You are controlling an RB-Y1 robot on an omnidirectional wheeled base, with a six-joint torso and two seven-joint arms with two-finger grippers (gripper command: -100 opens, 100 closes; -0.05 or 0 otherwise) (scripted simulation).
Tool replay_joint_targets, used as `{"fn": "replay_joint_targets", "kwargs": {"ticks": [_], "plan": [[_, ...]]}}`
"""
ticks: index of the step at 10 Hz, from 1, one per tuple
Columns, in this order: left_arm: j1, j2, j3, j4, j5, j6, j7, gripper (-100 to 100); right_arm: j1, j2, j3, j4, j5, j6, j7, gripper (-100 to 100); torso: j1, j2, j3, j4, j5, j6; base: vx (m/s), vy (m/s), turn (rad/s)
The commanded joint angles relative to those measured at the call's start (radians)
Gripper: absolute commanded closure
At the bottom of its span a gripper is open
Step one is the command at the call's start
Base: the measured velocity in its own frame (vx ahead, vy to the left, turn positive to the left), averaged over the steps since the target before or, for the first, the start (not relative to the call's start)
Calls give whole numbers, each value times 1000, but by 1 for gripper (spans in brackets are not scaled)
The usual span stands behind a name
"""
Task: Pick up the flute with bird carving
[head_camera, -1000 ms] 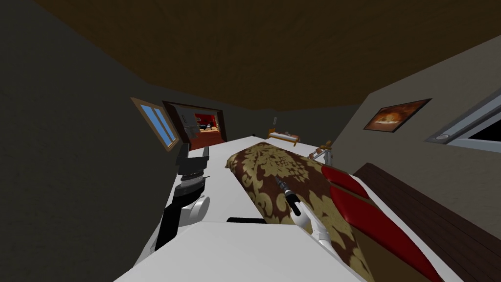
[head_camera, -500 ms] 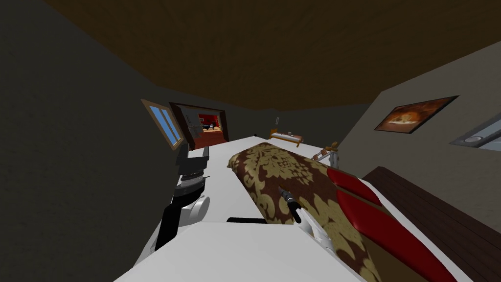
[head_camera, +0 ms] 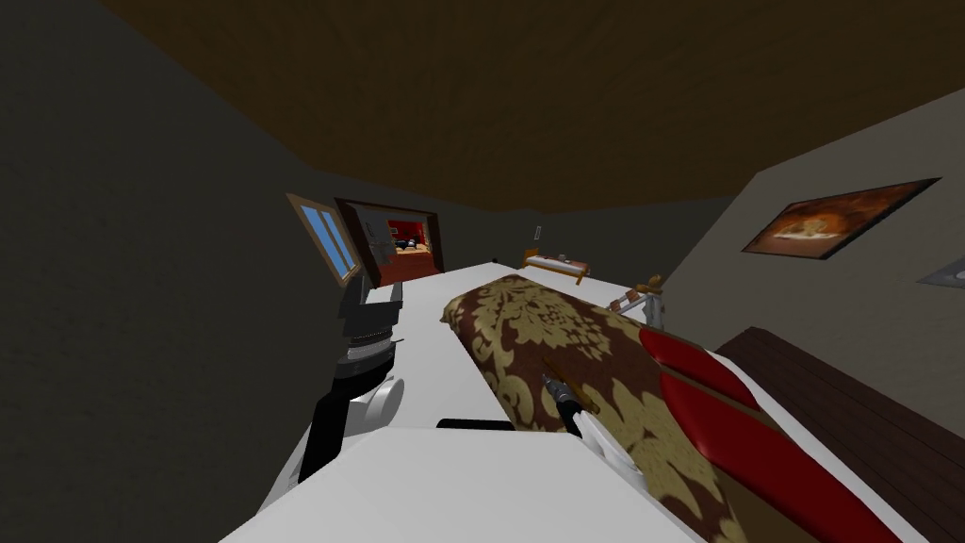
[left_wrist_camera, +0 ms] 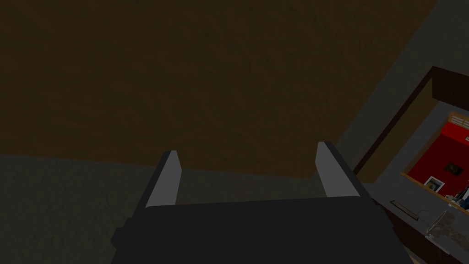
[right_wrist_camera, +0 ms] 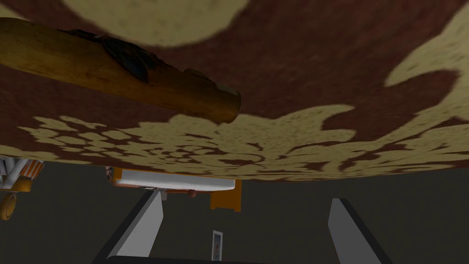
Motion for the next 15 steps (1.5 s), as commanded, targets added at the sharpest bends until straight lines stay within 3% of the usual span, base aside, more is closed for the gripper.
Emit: {"fn": "replay_joint_targets", "kwargs": {"ticks": [1, 4, 5, 7, 13, 15], "plan": [[0, 0, 0, 0, 0, 0, 0, 0, 5, -23, 34, 40, 9, 50, 36, -100, 0, 0, 0, 0, 0, 0, 17, 33, 106], [0, 0, 0, 0, 0, 0, 0, 0, 16, -36, 75, 131, 54, 127, 100, -100, -3, 0, 0, 0, 0, 0, 22, -13, 128], [0, 0, 0, 0, 0, 0, 0, 0, 16, -36, 75, 131, 54, 127, 100, -100, -4, -1, 0, 0, -1, 0, 13, -29, 78], [0, 0, 0, 0, 0, 0, 0, 0, 23, -42, 99, 192, 85, 170, 141, -100, -4, 0, 0, 0, -1, 0, 25, -20, 103], [0, 0, 0, 0, 0, 0, 0, 0, 34, -44, 129, 278, 130, 220, 198, -100, -3, -2, -1, 0, 0, 0, 46, -13, 58], [0, 0, 0, 0, 0, 0, 0, 0, 41, -43, 144, 331, 158, 243, 230, -100, -3, -2, -1, 0, -1, 0, 56, -27, 93]]}}
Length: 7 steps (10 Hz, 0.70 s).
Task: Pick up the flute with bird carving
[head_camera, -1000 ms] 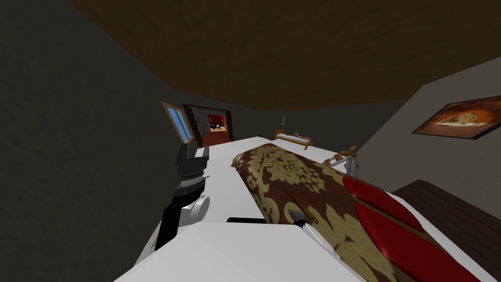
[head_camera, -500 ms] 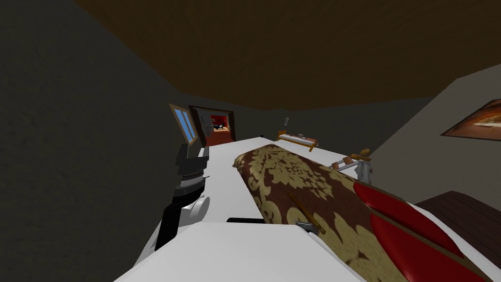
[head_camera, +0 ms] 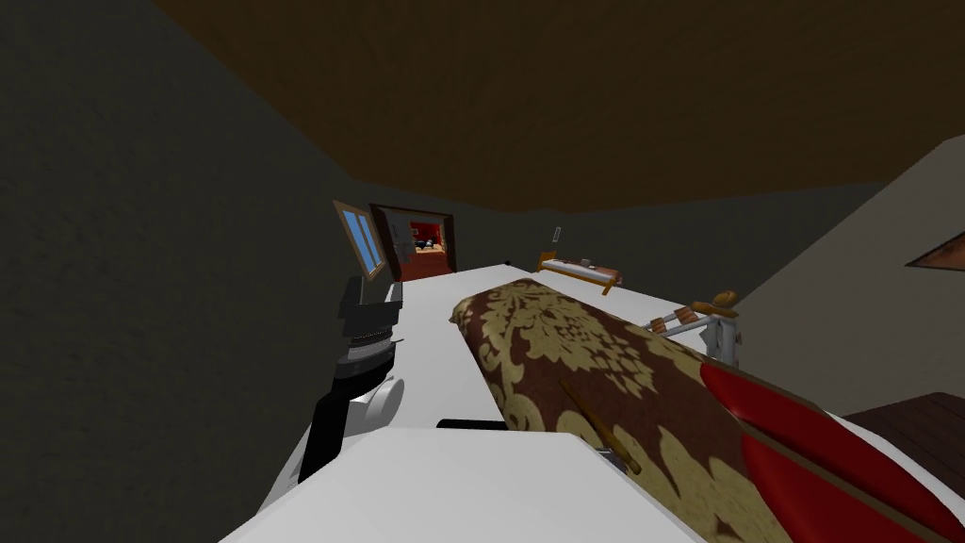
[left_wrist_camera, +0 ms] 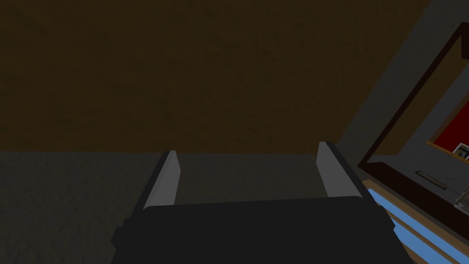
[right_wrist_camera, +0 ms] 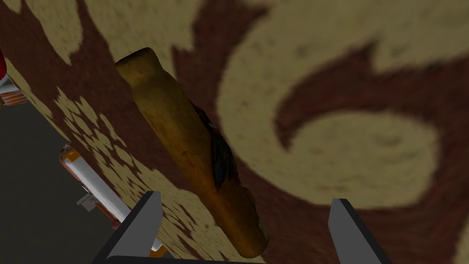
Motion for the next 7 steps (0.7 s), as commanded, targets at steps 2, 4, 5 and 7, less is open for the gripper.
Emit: {"fn": "replay_joint_targets", "kwargs": {"ticks": [2, 4, 5, 7], "plan": [[0, 0, 0, 0, 0, 0, 0, 0, 2, 3, 7, 56, 39, 7, 12, -100, 1, 0, 0, 0, 0, 0, 63, -19, 40], [0, 0, 0, 0, 0, 0, 0, 0, 5, 6, 12, 80, 52, 14, 25, -100, 1, 0, 0, 0, 0, 0, 53, -19, 45], [0, 0, 0, 0, 0, 0, 0, 0, 8, 9, 16, 102, 64, 19, 37, -100, 1, 0, 0, 0, 0, 0, 71, -44, 105], [0, 0, 0, 0, 0, 0, 0, 0, 13, 16, 22, 141, 86, 24, 58, -100, -1, -2, -1, 0, 0, 0, 101, -65, 76]]}}
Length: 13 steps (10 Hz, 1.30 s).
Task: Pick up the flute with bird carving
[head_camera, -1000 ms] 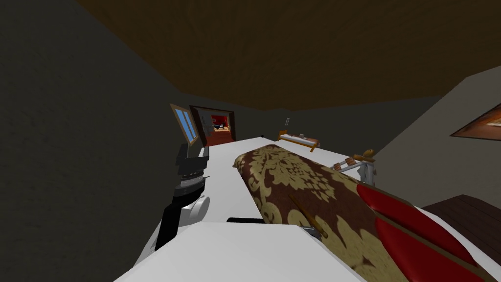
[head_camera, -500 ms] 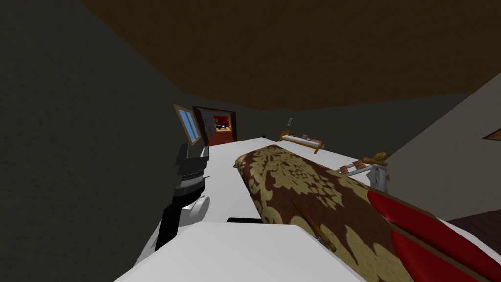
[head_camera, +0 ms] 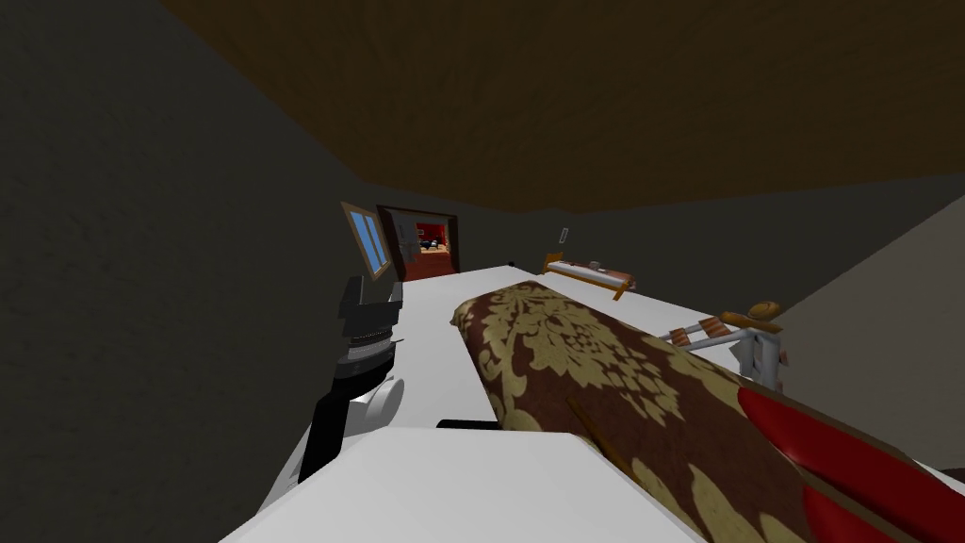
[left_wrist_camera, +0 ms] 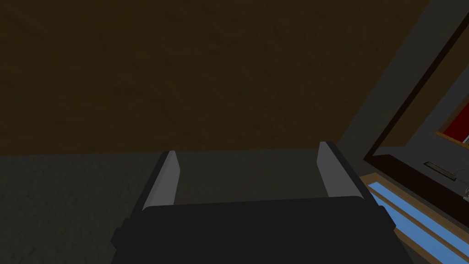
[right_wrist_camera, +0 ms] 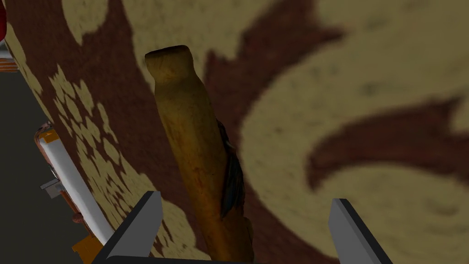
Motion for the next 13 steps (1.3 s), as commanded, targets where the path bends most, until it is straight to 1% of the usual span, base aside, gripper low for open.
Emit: {"fn": "replay_joint_targets", "kwargs": {"ticks": [1, 2, 4, 5, 6, 7, 8, 9, 10, 11, 13], "plan": [[0, 0, 0, 0, 0, 0, 0, 0, 7, 5, 4, 17, 3, 6, 30, -100, 0, 0, 0, 0, 0, 0, 114, -58, 80], [0, 0, 0, 0, 0, 0, 0, 0, 11, 15, 5, 47, 20, 2, 43, -100, 1, -1, 0, 0, 0, 0, 135, -84, 101], [0, 0, 0, 0, 0, 0, 0, 0, 15, 32, 5, 78, 38, -13, 56, -100, -1, -2, -1, 0, 0, 0, 146, -113, 74], [0, 0, 0, 0, 0, 0, 0, 0, 15, 32, 5, 78, 38, -13, 56, -100, -3, -3, -2, -1, -1, 0, 106, -98, 41], [0, 0, 0, 0, 0, 0, 0, 0, 16, 47, 3, 95, 50, -31, 62, -100, -2, -1, -1, 0, -1, 0, 145, -136, 51], [0, 0, 0, 0, 0, 0, 0, 0, 16, 47, 3, 95, 50, -31, 62, -100, -4, -3, -1, 0, -1, 0, 121, -120, 53], [0, 0, 0, 0, 0, 0, 0, 0, 16, 47, 3, 95, 50, -31, 62, -100, -3, -2, -1, 0, -1, 0, 39, -40, 6], [0, 0, 0, 0, 0, 0, 0, 0, 23, 44, 1, 76, 33, -25, 83, -100, 2, 2, 1, 0, 0, 0, 9, -8, -1], [0, 0, 0, 0, 0, 0, 0, 0, 22, 44, 1, 78, 34, -26, 81, 0, 4, 5, 3, 1, 1, 0, 0, 0, 0], [0, 0, 0, 0, 0, 0, 0, 0, 3, 78, 6, 94, 45, 3, 77, -100, 5, 6, 3, 1, 1, 0, -10, -75, 13], [0, 0, 0, 0, 0, 0, 0, 0, -16, 113, 12, 110, 57, 32, 72, -100, -2, 8, 4, 2, 0, 0, -41, -128, 22]]}}
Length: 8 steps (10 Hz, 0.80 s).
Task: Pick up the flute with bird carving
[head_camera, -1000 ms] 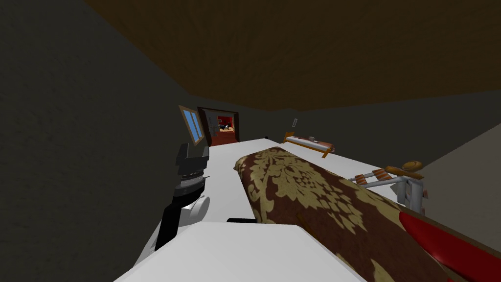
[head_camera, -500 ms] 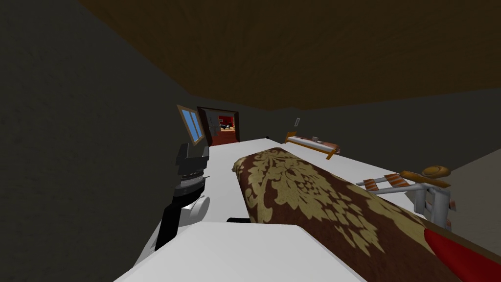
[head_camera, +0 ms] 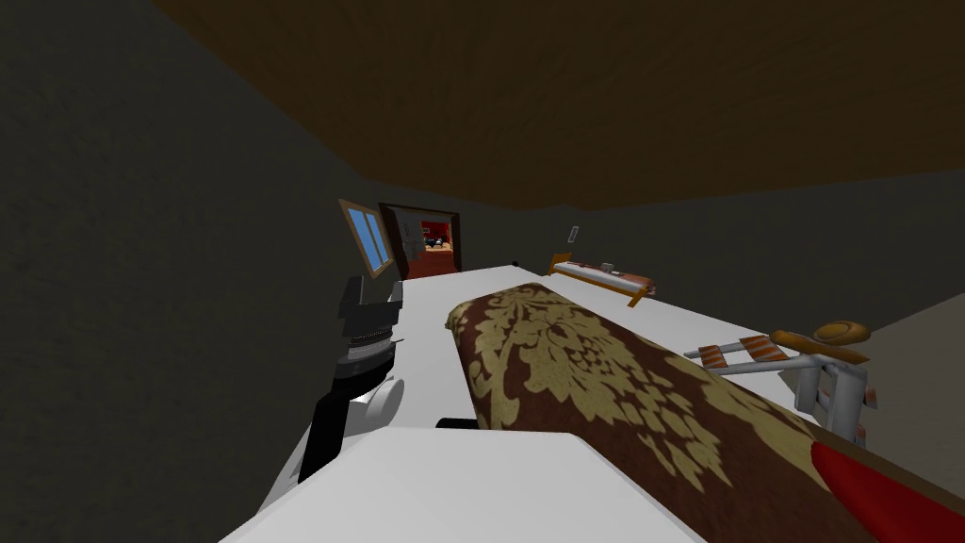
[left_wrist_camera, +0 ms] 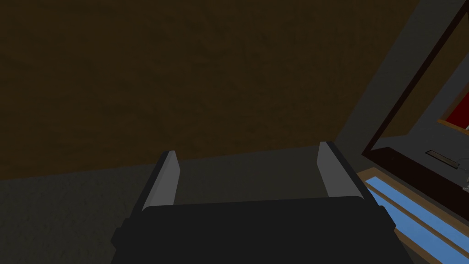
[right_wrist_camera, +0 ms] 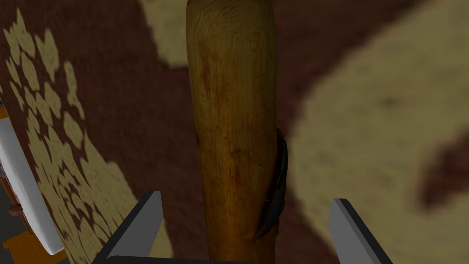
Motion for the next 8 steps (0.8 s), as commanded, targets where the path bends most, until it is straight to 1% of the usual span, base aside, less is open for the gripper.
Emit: {"fn": "replay_joint_targets", "kwargs": {"ticks": [1, 6, 7, 8], "plan": [[0, 0, 0, 0, 0, 0, 0, 0, -11, 30, 5, 5, 7, 30, 1, -100, 0, 0, 0, 0, 0, 0, -40, -122, 13], [0, 0, 0, 0, 0, 0, 0, 0, -58, 116, 19, 46, 35, 103, -10, -100, 3, -1, -1, 0, 1, 0, -27, -96, 14], [0, 0, 0, 0, 0, 0, 0, 0, -49, 104, 17, 36, 30, 92, -8, -100, 2, -1, 0, 0, 1, 0, -16, -46, 9], [0, 0, 0, 0, 0, 0, 0, 0, -48, 105, 16, 34, 29, 96, -4, 100, 5, -1, -1, 0, 1, 0, -3, -8, 0]]}}
